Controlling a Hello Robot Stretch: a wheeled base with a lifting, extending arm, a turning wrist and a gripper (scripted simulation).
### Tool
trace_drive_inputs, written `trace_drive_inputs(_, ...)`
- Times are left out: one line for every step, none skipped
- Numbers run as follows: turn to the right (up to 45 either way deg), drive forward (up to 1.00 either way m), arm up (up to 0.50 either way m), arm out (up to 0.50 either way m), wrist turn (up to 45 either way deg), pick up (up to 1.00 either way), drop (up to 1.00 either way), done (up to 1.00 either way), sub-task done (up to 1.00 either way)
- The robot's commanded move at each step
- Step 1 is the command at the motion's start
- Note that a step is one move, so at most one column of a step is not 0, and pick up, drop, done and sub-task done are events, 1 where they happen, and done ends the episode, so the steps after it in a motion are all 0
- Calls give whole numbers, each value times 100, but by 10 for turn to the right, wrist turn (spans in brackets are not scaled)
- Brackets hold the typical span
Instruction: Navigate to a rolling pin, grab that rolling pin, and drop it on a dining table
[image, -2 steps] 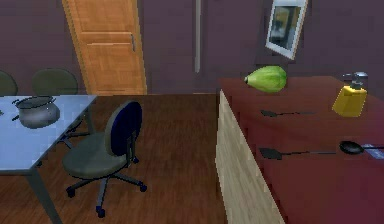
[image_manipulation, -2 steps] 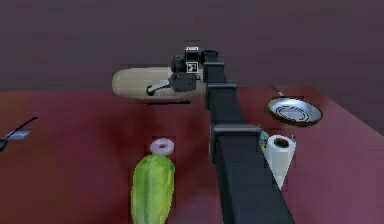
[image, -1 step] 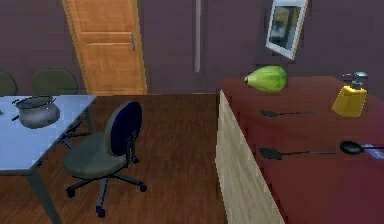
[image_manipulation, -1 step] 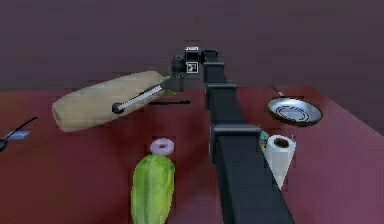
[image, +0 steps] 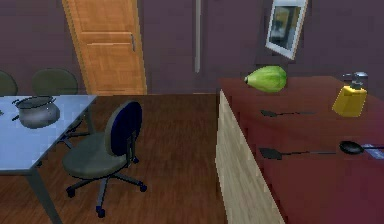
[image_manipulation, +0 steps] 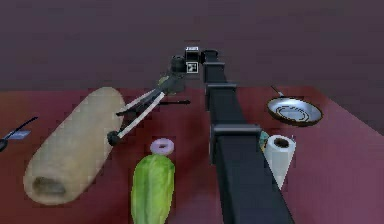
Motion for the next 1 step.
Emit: trace_drive_inputs(0,0,0,0,-150,0,0,0,0)
